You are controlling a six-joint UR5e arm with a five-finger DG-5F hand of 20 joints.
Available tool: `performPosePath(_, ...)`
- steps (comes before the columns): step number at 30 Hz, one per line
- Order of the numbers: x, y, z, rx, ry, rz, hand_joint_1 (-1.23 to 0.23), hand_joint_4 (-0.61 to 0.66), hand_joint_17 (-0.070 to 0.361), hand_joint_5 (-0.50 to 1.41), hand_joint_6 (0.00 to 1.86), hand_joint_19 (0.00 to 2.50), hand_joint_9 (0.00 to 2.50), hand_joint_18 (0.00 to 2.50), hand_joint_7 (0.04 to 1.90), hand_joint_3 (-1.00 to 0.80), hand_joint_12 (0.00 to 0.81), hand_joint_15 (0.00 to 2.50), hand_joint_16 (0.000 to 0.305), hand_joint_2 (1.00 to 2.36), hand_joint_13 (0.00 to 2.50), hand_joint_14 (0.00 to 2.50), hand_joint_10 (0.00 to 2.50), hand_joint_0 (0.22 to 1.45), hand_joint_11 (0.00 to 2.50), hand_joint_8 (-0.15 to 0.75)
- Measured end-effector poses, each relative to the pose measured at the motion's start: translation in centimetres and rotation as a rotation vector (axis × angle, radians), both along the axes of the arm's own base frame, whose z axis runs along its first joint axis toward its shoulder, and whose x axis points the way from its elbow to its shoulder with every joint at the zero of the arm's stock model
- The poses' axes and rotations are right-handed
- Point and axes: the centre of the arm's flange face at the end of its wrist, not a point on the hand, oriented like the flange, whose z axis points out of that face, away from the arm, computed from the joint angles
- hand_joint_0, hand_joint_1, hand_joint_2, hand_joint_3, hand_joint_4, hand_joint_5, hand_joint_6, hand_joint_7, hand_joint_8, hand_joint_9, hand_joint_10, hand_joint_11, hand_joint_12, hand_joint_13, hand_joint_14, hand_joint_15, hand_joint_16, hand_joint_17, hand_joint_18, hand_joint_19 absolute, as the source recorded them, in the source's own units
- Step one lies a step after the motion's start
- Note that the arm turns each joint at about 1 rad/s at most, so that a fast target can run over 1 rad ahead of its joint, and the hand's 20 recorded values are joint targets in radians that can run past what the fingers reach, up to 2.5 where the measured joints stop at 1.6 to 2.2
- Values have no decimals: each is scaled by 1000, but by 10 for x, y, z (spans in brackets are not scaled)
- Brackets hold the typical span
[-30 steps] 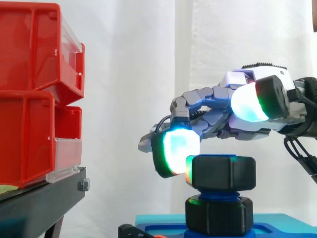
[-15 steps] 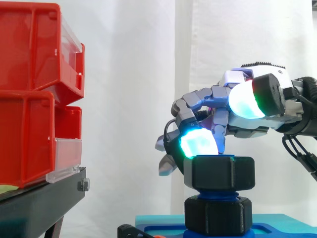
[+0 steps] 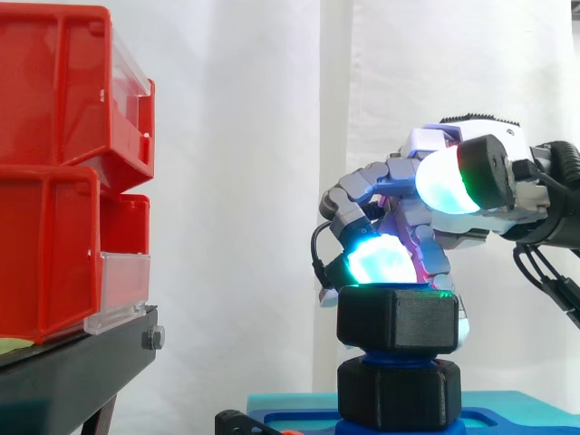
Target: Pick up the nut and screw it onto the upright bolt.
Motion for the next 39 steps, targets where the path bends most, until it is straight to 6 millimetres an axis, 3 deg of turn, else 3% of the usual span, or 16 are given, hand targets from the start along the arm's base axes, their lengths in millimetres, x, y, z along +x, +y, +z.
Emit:
performPosePath(1,0,-1,0,0,-2,-1,-246,63,52,84,575,128,1756,834,1348,-500,211,14,23,1000,1113,1,2,480,80,219)
performPosePath(2,0,-2,0,0,-4,-2,-248,85,59,80,508,97,1662,739,1463,-500,232,9,26,1000,1040,1,0,479,70,237)
performPosePath(3,0,-2,1,-1,-7,-2,-247,97,61,73,501,92,1621,699,1452,-500,241,17,27,1000,1018,0,2,478,65,239)
performPosePath(6,1,-6,5,-2,-19,-3,-252,199,84,-19,505,114,1334,564,1107,-500,283,15,37,1000,850,1,0,468,0,258)
performPosePath(9,3,-11,12,-5,-35,0,-261,222,92,-75,504,91,1138,424,876,-500,302,0,41,1000,699,0,0,461,0,251)
performPosePath(14,6,-22,31,-14,-71,12,-273,166,99,-121,502,0,880,167,677,-500,320,0,44,1000,469,0,0,448,0,237)
performPosePath(19,7,-24,38,-20,-83,21,-253,115,102,-143,501,0,652,0,602,-500,327,0,45,1000,263,0,0,436,0,222)
performPosePath(24,5,-15,24,-15,-56,15,-180,61,108,-165,501,0,362,0,561,-500,337,0,48,1000,0,0,0,432,0,197)
performPosePath(29,2,-4,4,-5,-41,7,-134,44,113,-171,501,0,216,0,553,-500,333,0,50,1000,0,0,0,430,0,177)
performPosePath(39,1,10,-5,7,-9,18,-111,75,116,-154,501,0,207,0,580,-500,339,0,52,1000,0,0,0,429,0,181)
